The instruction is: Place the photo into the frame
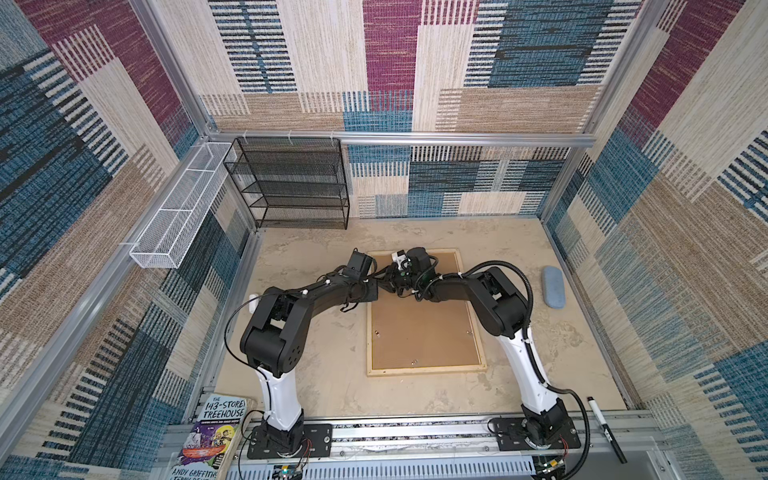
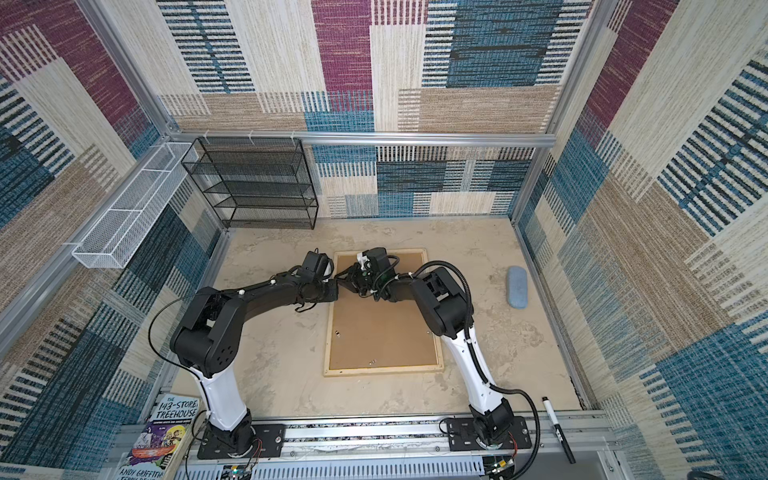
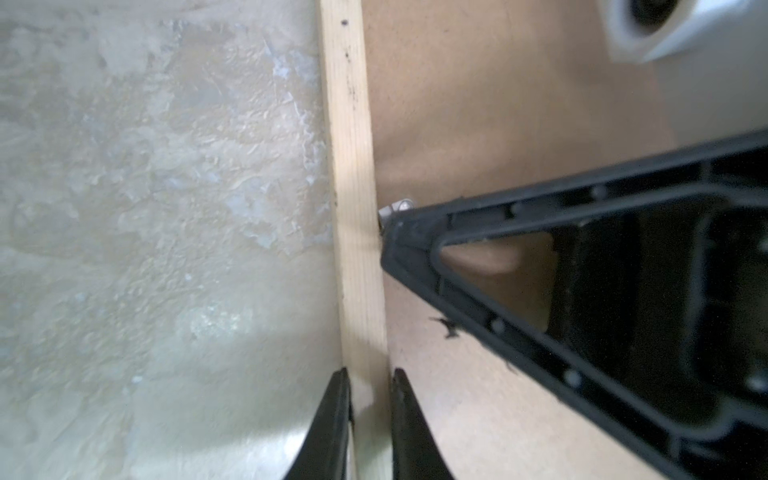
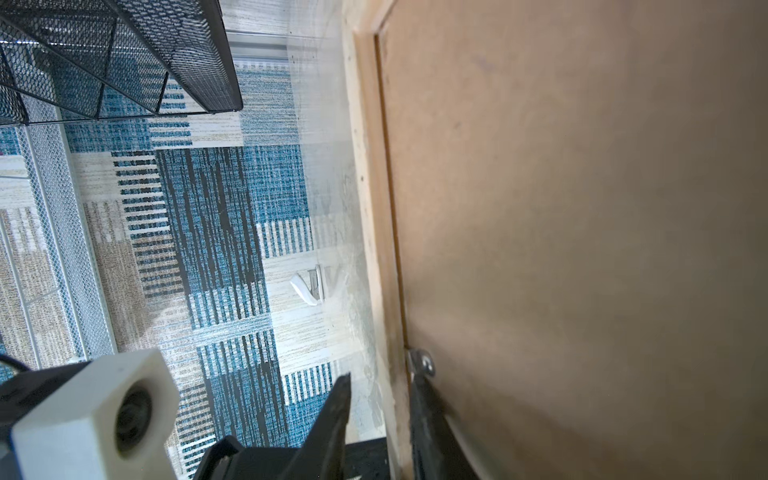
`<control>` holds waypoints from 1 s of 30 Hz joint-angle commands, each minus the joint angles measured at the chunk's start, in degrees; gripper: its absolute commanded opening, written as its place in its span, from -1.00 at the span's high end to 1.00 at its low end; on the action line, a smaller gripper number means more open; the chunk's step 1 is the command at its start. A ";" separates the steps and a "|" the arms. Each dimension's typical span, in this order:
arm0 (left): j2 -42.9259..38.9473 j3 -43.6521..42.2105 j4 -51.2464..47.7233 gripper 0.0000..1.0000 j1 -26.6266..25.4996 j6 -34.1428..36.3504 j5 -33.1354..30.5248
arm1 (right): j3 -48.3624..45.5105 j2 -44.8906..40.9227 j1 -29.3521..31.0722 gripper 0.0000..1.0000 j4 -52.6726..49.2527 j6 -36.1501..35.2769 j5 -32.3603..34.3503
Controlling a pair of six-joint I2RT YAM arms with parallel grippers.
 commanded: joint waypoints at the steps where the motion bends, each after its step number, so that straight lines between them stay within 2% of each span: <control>1: 1.51 0.23 -3.35 1.00 1.01 -1.99 4.06 | -2.71 -1.34 -0.79 0.42 -1.27 -3.47 1.37; 5: 1.73 1.14 -2.76 1.00 1.84 -4.04 3.91 | -10.37 -8.04 -2.77 0.39 2.54 -7.81 -2.96; 10: 3.53 4.83 -4.41 1.00 2.18 -5.77 2.81 | -18.54 -18.62 -5.88 0.35 -4.39 -18.44 -3.34; 14: 6.29 9.29 -5.97 1.00 2.84 -6.72 2.02 | -21.57 -24.97 -6.46 0.32 -12.51 -26.79 -1.62; 19: 9.94 14.69 -6.94 1.00 4.27 -7.80 1.89 | -25.39 -27.53 -6.54 0.30 -13.12 -28.06 -2.71; 22: 11.02 16.60 -6.47 0.99 4.74 -7.48 3.85 | -27.64 -28.08 -6.54 0.30 -11.34 -27.43 -3.29; 27: 8.04 14.41 -3.90 0.43 4.74 -6.30 7.73 | -30.19 -29.02 -6.54 0.30 -10.50 -27.66 -3.52; 30: 4.81 12.72 -4.84 0.24 4.68 -5.63 8.15 | -31.77 -29.97 -6.38 0.30 -10.06 -27.85 -2.39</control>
